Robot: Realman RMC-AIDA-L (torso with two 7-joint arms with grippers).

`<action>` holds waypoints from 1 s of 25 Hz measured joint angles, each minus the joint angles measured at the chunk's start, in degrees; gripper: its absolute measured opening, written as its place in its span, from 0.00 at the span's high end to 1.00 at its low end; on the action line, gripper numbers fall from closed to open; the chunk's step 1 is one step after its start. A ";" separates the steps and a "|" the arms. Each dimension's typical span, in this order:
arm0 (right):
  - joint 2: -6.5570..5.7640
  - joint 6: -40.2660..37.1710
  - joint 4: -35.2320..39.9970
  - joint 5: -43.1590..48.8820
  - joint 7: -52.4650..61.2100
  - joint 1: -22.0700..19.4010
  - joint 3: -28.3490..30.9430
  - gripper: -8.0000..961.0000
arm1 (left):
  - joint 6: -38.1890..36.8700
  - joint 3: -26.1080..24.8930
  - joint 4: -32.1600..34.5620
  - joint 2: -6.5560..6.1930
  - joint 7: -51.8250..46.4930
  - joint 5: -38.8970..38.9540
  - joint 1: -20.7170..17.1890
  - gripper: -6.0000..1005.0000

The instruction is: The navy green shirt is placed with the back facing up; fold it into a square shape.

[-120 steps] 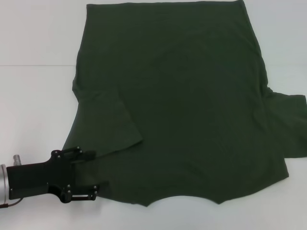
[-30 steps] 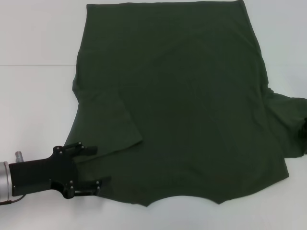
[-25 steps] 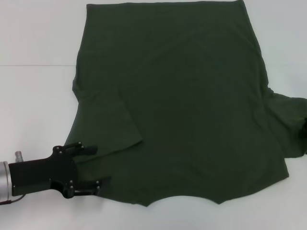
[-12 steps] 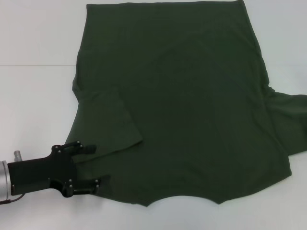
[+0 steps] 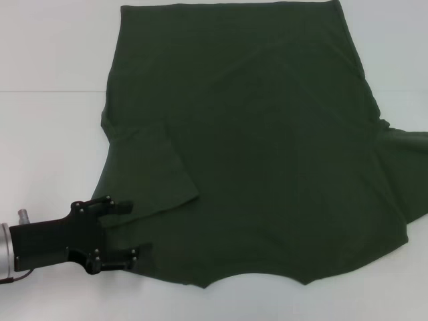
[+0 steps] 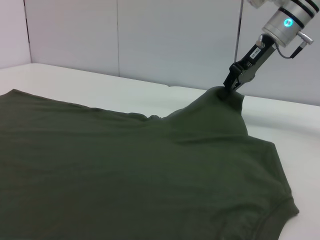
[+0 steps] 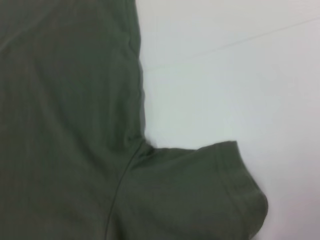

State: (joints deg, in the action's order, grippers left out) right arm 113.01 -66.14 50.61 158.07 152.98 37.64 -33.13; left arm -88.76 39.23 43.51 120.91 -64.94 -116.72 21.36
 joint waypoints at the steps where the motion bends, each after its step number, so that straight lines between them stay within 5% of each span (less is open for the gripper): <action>1: -0.05 0.01 0.12 -0.12 -0.11 0.00 0.25 0.97 | 0.00 0.00 0.00 0.00 0.00 0.00 0.00 0.13; 15: 0.35 0.82 1.54 -0.66 -0.96 0.65 1.60 0.97 | -0.01 -0.02 0.00 -0.07 -0.01 0.00 0.17 0.13; 25: 1.28 -1.17 1.53 -9.11 -2.10 1.23 -5.24 0.97 | -0.01 -0.03 0.00 -0.14 0.03 0.00 0.17 0.13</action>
State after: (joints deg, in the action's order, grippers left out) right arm 114.29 -67.31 52.15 148.96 150.89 38.87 -38.36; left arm -88.77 39.20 43.50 120.77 -64.91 -116.72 21.54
